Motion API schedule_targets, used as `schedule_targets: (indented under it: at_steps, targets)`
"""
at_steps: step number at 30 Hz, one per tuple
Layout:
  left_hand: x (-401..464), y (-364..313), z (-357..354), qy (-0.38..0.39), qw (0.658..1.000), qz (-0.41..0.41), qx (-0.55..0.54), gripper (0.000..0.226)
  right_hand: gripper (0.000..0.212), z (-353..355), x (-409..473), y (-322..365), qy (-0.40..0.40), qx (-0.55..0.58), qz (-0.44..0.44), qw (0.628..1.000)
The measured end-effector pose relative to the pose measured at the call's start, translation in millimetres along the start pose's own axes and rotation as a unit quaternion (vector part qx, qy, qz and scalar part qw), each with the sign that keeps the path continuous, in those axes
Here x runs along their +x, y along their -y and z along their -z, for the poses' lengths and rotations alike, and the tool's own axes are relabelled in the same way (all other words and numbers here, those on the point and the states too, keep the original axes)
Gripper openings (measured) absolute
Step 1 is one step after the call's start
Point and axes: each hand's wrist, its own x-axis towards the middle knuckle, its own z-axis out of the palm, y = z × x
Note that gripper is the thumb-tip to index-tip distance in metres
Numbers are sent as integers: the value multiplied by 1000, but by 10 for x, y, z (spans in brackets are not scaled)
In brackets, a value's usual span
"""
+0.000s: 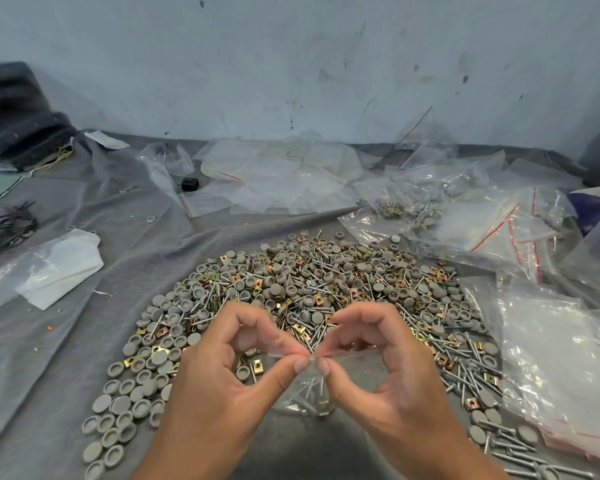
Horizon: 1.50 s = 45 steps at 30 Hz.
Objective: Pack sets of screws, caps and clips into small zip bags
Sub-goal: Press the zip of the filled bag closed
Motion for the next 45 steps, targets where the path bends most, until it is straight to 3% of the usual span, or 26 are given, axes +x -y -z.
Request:
schedule_targets:
  at_steps: [12,19,23,27,36,45]
  targets:
    - [16,31,24,-24,1000,-5,-17,37,36,19,-2,-3,-34,21,-25,999]
    - [14,39,65,-33,999,18,-4,41,45,63,29,24,-29,-35,0,999]
    - [20,8,48,-19,1000,4,-14,31,44,67,20,54,-23,-39,-8,999]
    - [9,-32,28,6,1000,0,-5,37,42,61,16,78,-27,-46,-6,999]
    - [17,-41,58,-39,999,32,-3,40,40,228,91,54,1,-51,-21,998]
    - [32,-78,103,-24,998,60,-12,40,35,268,91,6,29,11,-43,999]
